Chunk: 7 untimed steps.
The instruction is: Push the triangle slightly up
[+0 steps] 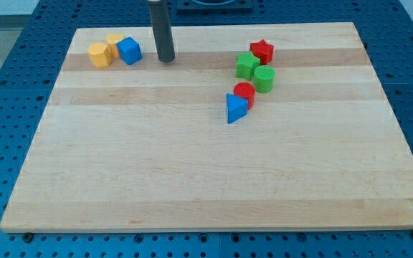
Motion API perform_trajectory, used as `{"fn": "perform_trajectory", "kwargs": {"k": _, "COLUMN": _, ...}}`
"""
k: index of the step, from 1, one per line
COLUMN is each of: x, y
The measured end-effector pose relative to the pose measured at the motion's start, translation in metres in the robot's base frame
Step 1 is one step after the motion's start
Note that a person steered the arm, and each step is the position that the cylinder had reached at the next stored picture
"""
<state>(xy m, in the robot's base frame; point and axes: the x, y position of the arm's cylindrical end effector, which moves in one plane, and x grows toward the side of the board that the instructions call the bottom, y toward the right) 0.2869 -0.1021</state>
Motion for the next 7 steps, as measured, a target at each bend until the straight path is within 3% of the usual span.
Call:
{"fn": "perform_trajectory", "kwargs": {"k": 4, "x": -0.004, "y": -0.067}}
{"fn": "perform_trajectory", "kwargs": {"k": 5, "x": -0.004, "y": -0.045}}
{"fn": "perform_trajectory", "kwargs": {"k": 7, "x": 0.006, "y": 0.07}}
